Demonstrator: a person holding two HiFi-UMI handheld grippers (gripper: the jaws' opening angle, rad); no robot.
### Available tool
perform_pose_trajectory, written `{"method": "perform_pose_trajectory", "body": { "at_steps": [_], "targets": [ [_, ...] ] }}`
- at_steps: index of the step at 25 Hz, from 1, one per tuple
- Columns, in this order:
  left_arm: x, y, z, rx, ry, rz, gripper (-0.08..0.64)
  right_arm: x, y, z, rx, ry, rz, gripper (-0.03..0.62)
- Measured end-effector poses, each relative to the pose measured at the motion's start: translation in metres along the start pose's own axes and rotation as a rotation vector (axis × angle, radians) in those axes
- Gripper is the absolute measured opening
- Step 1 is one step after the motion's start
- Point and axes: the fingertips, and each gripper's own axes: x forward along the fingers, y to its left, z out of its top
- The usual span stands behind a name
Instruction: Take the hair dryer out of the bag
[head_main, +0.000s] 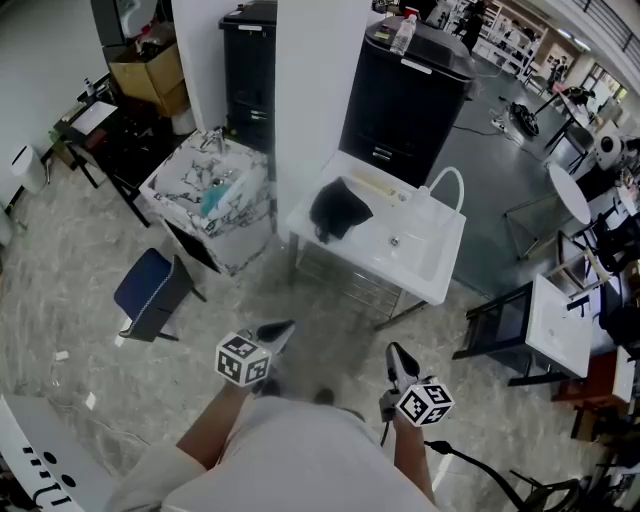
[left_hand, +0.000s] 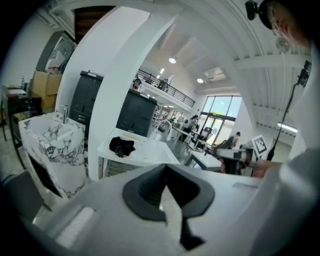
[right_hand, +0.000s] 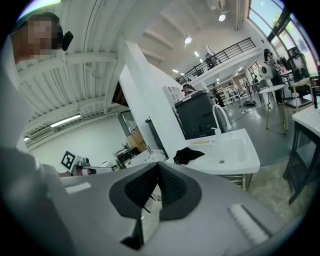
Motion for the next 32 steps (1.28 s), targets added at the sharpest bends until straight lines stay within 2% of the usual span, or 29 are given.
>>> {"method": "perform_pose_trajectory", "body": {
  "at_steps": [12,26,32],
  "targets": [
    [-0.02,0.023,-0.004,-0.001,0.018,-0.021,0.0,0.021,0.027,-0.019,0.032,0.006,-0.019,0.005],
    [-0.055,0.069,-0.009,0.021,0.058,-0.076,0.0,0.052,0.074,-0.053,0.03,0.021,-0.09,0.005],
    [-0.057,0.08,-0.011,0.005,0.061,-0.085,0.0,0.053,0.076,-0.053,0.035,0.029,-0.12,0.005]
  ]
}}
